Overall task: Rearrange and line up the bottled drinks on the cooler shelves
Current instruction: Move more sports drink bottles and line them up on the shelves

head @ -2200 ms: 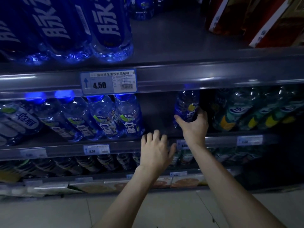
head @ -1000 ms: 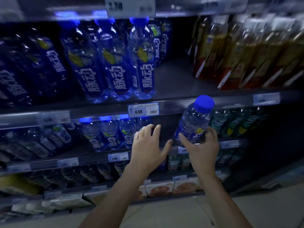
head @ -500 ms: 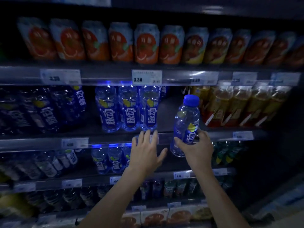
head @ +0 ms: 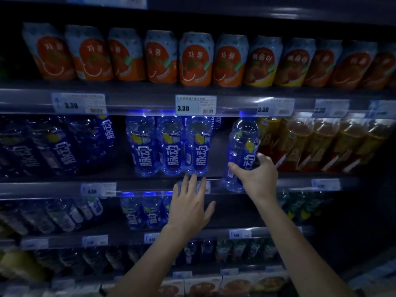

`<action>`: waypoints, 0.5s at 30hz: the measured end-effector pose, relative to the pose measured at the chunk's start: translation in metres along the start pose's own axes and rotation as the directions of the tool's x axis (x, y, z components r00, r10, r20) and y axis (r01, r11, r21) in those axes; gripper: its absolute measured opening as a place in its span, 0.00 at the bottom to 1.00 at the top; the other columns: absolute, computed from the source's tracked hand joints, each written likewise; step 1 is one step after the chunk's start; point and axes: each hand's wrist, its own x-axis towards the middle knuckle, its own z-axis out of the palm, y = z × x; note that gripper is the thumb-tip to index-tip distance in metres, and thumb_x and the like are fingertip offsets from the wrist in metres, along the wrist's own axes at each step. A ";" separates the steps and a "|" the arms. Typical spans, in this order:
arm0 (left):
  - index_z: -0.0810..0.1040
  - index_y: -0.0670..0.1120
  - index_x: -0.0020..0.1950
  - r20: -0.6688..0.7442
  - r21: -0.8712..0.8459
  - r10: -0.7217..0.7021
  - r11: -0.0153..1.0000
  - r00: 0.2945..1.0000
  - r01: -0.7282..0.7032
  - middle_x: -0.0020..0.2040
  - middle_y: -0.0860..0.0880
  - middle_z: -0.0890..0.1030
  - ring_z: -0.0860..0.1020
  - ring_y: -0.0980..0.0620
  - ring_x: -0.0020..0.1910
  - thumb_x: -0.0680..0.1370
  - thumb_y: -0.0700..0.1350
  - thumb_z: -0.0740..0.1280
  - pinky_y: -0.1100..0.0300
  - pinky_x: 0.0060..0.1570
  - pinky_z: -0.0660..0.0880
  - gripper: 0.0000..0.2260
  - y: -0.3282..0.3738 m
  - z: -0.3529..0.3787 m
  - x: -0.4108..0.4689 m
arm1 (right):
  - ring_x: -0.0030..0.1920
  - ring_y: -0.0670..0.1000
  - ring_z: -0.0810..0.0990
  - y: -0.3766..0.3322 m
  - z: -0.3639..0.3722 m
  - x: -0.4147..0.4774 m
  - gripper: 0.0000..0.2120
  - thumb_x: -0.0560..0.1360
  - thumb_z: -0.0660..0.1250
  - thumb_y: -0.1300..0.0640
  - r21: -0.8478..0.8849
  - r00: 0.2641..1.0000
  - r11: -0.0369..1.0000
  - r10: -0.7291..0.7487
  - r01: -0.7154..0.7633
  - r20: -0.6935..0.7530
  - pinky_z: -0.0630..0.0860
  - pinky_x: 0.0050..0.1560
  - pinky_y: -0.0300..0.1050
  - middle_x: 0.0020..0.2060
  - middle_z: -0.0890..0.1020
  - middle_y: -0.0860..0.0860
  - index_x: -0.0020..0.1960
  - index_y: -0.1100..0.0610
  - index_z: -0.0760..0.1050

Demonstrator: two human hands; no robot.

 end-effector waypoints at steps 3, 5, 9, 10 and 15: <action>0.55 0.47 0.78 -0.004 -0.008 0.011 1.000 1.000 -0.011 0.77 0.42 0.58 0.55 0.41 0.76 0.79 0.63 0.52 0.43 0.72 0.56 0.32 0.000 0.000 0.000 | 0.47 0.52 0.80 -0.005 -0.001 0.008 0.28 0.63 0.79 0.43 0.037 1.000 0.999 0.005 -0.005 0.014 0.79 0.45 0.49 0.50 0.78 0.53 0.54 0.60 0.78; 0.56 0.46 0.78 -0.006 -0.008 0.017 1.000 1.000 -0.017 0.77 0.41 0.58 0.55 0.41 0.76 0.79 0.63 0.52 0.43 0.72 0.56 0.32 -0.001 -0.001 0.000 | 0.47 0.52 0.80 -0.008 -0.001 0.016 0.30 0.63 0.80 0.43 0.044 1.000 0.999 0.001 -0.002 0.017 0.79 0.45 0.46 0.51 0.78 0.53 0.56 0.60 0.78; 0.57 0.46 0.77 -0.011 -0.016 0.023 1.000 1.000 -0.024 0.77 0.42 0.58 0.54 0.41 0.76 0.79 0.62 0.54 0.43 0.73 0.55 0.32 -0.003 -0.002 -0.001 | 0.49 0.53 0.80 -0.009 0.007 0.028 0.32 0.62 0.81 0.45 0.058 1.000 0.998 0.020 -0.022 0.022 0.80 0.50 0.49 0.53 0.78 0.54 0.58 0.61 0.76; 0.57 0.46 0.77 -0.014 -0.017 0.028 0.999 1.000 -0.028 0.77 0.42 0.58 0.55 0.41 0.76 0.79 0.62 0.54 0.43 0.73 0.55 0.32 -0.003 -0.002 -0.001 | 0.50 0.53 0.80 -0.008 0.011 0.030 0.32 0.62 0.81 0.45 0.065 1.000 0.998 0.022 -0.023 0.015 0.80 0.51 0.48 0.53 0.79 0.54 0.59 0.61 0.76; 0.59 0.46 0.77 -0.021 -0.004 0.030 1.000 0.999 -0.030 0.77 0.42 0.60 0.56 0.41 0.76 0.79 0.62 0.54 0.43 0.72 0.56 0.31 -0.003 -0.002 -0.002 | 0.49 0.48 0.77 -0.008 0.037 0.039 0.33 0.62 0.81 0.47 0.111 0.999 0.994 -0.004 0.009 -0.041 0.69 0.44 0.26 0.52 0.76 0.50 0.60 0.59 0.74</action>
